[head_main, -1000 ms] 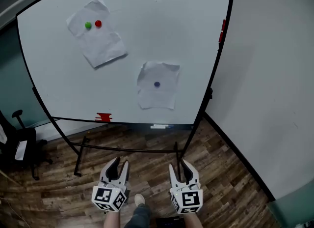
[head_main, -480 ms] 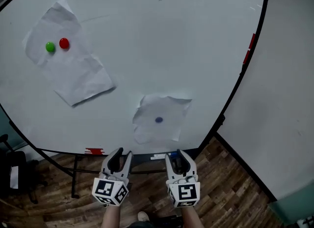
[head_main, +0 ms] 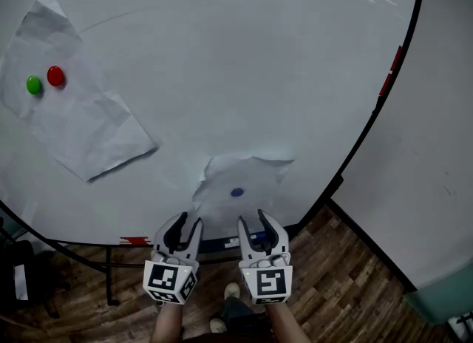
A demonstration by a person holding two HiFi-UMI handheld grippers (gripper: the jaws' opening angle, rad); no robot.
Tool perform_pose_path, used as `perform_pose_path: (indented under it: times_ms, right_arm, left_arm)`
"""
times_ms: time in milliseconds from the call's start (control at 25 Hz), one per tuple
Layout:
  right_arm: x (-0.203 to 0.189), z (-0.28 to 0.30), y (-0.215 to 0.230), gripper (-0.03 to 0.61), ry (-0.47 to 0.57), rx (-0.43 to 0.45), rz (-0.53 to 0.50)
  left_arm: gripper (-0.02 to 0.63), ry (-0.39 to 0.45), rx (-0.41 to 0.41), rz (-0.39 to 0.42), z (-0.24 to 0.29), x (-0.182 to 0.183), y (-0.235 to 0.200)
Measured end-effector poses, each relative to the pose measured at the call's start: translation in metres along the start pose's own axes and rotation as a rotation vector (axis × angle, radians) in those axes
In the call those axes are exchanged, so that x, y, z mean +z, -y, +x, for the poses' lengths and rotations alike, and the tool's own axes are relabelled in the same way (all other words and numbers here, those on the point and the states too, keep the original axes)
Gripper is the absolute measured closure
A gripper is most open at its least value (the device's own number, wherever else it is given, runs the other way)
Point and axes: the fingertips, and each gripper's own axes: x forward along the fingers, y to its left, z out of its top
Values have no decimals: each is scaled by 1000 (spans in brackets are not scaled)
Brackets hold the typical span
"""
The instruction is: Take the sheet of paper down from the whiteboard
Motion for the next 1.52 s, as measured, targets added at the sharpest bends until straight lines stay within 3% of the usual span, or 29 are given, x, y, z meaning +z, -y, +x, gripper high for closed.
perform_pose_path:
  times_ms: [120,920,1160,1520]
  right_arm:
    - [0,14,-4,416,13,7,-14]
    - [15,48,-9,408,104,4,-131]
    - [14,55,-13,405,95,13,-156]
    - [13,58,-13,407,100,-8,-214]
  left_arm:
    - [476,4,5,40,10,3,-1]
    - [501,15,-21,9,28,2,-6]
    - [512,11,-7,40,29,2,-6]
    - [517,10,-27,17,33,1,0]
